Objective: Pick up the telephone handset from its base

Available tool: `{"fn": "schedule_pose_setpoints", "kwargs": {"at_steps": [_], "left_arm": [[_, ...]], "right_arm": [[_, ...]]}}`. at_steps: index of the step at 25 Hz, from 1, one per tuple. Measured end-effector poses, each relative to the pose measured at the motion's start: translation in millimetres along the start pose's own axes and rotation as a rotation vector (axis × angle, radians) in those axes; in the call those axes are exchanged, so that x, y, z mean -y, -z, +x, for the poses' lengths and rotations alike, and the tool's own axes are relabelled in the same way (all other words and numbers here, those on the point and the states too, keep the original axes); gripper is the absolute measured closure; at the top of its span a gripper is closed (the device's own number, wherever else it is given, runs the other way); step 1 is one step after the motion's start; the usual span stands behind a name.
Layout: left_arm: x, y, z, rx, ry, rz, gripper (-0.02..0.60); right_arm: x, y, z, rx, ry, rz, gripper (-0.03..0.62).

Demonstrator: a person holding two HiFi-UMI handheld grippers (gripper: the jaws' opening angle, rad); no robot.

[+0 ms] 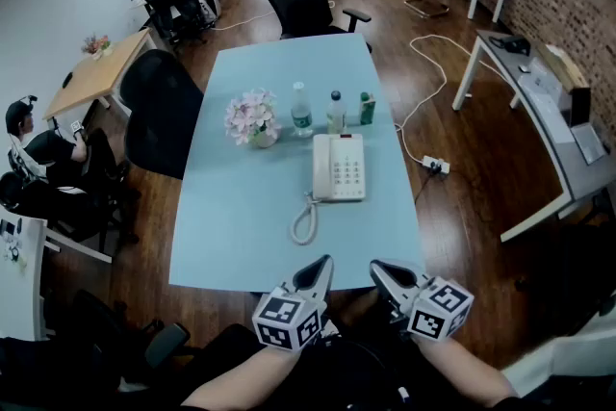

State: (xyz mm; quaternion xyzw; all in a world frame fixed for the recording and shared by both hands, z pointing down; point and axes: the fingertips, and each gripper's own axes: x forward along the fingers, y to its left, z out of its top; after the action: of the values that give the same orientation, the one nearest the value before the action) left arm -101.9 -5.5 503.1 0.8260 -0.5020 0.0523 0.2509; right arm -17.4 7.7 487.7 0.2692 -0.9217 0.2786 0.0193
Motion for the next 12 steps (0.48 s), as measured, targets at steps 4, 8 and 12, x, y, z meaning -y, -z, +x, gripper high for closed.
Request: {"fn": "schedule_pose_setpoints", "kwargs": {"at_steps": [4, 8, 12], "left_arm": [[-9, -12, 16, 0.019, -0.031, -0.020, 0.581], [-26, -24, 41, 0.025, -0.097, -0.034, 0.581], [-62, -36, 78, 0.019, -0.195, -0.035, 0.581]], "right_arm": [[15, -18, 10, -0.014, -0.017, -0.016, 0.580], [42, -40, 25, -0.029, -0.056, -0.033, 0.580], [67, -71, 37, -0.016, -0.094, -0.066, 0.580]]}}
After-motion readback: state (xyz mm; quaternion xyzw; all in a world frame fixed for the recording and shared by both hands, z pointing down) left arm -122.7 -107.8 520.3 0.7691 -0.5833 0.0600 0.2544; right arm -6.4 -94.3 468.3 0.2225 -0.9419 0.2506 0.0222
